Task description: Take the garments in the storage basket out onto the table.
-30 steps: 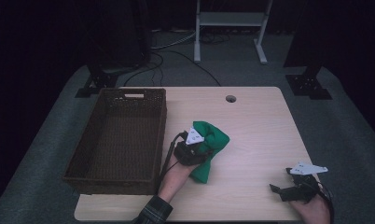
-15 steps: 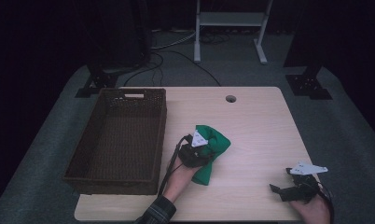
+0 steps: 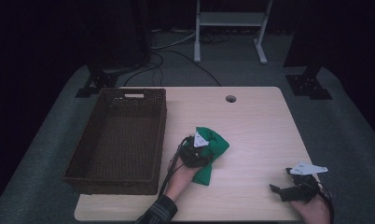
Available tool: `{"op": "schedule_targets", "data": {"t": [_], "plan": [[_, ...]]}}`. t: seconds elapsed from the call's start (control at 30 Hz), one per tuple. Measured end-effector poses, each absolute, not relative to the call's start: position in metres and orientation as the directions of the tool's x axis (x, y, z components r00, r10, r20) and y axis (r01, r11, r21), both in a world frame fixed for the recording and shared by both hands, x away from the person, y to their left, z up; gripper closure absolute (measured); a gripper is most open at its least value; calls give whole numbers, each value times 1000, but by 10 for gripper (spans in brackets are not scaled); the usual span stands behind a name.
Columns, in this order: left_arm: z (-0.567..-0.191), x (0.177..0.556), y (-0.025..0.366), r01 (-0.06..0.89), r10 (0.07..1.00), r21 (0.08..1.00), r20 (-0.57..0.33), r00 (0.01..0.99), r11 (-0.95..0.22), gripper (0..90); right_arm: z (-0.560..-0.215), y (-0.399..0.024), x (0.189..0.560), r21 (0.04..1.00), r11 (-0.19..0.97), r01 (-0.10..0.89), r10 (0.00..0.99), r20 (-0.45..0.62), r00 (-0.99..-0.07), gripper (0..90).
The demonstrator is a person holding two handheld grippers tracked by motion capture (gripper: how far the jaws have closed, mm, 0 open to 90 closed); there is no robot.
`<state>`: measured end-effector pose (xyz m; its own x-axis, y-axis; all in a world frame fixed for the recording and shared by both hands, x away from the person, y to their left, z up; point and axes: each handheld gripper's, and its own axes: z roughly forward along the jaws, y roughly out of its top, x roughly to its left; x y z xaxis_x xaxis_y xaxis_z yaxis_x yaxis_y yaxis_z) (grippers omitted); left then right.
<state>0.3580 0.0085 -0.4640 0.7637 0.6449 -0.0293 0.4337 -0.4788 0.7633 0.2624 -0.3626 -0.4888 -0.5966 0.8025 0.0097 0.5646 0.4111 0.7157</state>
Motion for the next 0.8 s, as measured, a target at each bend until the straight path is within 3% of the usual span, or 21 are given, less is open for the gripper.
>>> {"op": "schedule_targets", "data": {"t": [0.47, 0.8], "plan": [[-473, 365, 7, 452, 665, 754, -26, 746, -478, 494, -489, -363, 262, 715, 413, 564, 802, 9, -598, 15], [-475, 367, 7, 458, 682, 757, -21, 731, -467, 353, -489, -363, 262, 715, 413, 563, 801, 9, -599, 15]]}}
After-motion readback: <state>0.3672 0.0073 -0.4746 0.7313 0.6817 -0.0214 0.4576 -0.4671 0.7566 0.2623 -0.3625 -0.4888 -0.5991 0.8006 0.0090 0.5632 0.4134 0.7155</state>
